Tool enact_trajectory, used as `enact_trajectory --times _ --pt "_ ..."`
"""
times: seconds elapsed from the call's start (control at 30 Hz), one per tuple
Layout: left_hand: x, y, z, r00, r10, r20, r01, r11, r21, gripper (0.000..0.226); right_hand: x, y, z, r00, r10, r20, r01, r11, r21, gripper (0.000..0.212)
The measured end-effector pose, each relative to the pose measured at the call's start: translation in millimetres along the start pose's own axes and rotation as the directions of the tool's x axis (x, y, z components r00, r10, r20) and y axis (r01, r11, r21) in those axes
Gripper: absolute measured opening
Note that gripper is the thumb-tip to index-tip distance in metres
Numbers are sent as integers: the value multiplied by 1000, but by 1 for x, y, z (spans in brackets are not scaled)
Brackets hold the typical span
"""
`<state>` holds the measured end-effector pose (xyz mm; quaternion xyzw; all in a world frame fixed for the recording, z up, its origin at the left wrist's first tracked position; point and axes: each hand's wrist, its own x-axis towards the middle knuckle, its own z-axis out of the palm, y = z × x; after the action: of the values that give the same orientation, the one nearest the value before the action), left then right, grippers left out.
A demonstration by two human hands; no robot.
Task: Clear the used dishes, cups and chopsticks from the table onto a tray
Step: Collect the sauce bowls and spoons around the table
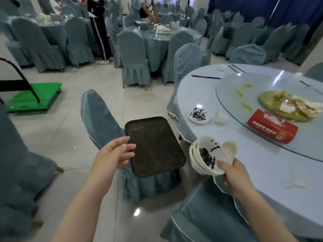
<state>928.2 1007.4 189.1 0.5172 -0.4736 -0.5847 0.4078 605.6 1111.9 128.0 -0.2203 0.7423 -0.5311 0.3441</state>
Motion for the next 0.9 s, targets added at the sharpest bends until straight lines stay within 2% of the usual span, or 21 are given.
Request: enact_trajectory --times 0.13,0.23,0.47,0.63,0.9 --pt "59 12 10 999 -3 36 2 1000 23 24 38 -11 18 998 17 -54 -17 1000 1 19" --pt "93 18 20 995 -58 86 55 998 34 23 57 -11 28 991 66 -113 -65 998 18 23" --pt "203 31 44 960 -96 264 73 993 93 22 110 -12 56 951 194 -241 -181 981 75 19" --pt "282 40 67 903 -120 413 66 987 144 22 139 -10 78 910 193 -367 -211 977 -11 25" --pt "343 41 118 803 -200 562 99 974 205 21 158 1 90 817 255 -518 -266 962 55 23"
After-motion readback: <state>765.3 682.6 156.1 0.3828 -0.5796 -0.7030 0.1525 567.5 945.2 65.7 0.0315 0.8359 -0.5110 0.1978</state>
